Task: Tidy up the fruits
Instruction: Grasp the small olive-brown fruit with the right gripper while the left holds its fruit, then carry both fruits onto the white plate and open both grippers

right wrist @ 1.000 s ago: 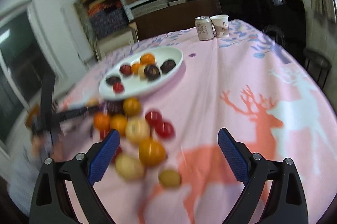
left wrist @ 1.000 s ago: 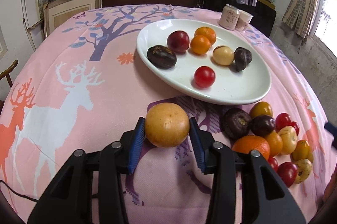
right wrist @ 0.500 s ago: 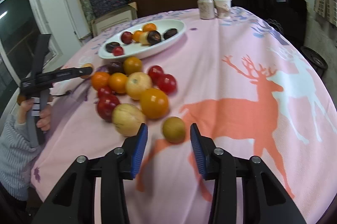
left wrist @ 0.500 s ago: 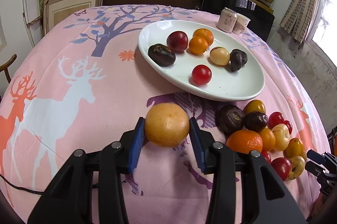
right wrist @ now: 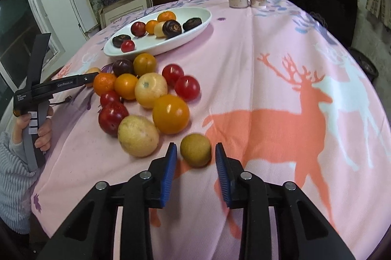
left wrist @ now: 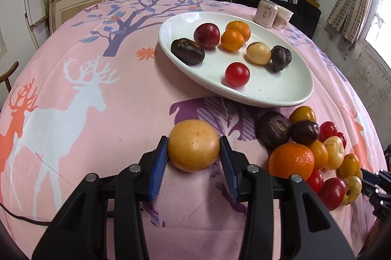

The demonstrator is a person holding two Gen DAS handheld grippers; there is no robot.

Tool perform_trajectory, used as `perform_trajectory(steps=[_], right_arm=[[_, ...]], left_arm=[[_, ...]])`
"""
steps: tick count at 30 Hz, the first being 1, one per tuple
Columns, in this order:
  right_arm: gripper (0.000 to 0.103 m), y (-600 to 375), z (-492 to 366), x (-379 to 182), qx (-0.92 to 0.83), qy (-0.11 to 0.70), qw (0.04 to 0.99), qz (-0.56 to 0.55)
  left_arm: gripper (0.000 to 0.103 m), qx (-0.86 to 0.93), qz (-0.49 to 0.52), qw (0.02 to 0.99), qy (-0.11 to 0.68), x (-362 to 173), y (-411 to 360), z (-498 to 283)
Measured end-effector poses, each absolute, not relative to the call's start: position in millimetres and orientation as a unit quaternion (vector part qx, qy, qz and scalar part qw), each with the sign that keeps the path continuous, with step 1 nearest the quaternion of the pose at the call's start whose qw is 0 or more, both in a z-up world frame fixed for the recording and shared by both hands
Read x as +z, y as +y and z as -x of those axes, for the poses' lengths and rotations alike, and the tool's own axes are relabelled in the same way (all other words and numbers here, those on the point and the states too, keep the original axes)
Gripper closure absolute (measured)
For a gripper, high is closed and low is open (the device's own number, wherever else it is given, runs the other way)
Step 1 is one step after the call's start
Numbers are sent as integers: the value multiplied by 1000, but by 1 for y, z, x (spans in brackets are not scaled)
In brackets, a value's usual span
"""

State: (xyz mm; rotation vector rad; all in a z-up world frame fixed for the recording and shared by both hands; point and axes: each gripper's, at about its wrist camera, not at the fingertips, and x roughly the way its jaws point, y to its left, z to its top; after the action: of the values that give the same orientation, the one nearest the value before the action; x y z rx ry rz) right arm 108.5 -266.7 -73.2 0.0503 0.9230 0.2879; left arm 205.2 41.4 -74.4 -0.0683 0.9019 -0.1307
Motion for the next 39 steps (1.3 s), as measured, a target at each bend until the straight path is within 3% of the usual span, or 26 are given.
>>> perform_trajectory(steps=[9, 18, 25, 32, 33, 34, 36, 39], right_arm=[[76, -261, -109, -77, 139, 445, 885, -9], [77, -292, -131, -45, 152, 408, 897, -81], [77, -256, -213, 3, 202, 363, 904, -97], [76, -212, -276, -17, 238, 382, 887, -100], [68, -209, -277, -22, 242, 381, 887, -96], [47, -208, -277, -27, 242, 381, 888, -92], [43, -214, -276, -32, 232, 383, 889, -92], [43, -230, -274, -29, 236, 376, 888, -121]], left_arm=[[61, -63, 32, 898, 434, -74, 41, -205], [61, -58, 35, 922, 381, -40, 42, -193], [61, -78, 33, 918, 387, -17, 13, -248], [61, -83, 38, 909, 406, -30, -3, -298], [61, -85, 42, 907, 411, -35, -4, -303], [61, -86, 47, 905, 414, -38, -3, -306], [61, -93, 53, 900, 423, -46, -1, -308], [51, -91, 47, 906, 411, -42, 2, -302]])
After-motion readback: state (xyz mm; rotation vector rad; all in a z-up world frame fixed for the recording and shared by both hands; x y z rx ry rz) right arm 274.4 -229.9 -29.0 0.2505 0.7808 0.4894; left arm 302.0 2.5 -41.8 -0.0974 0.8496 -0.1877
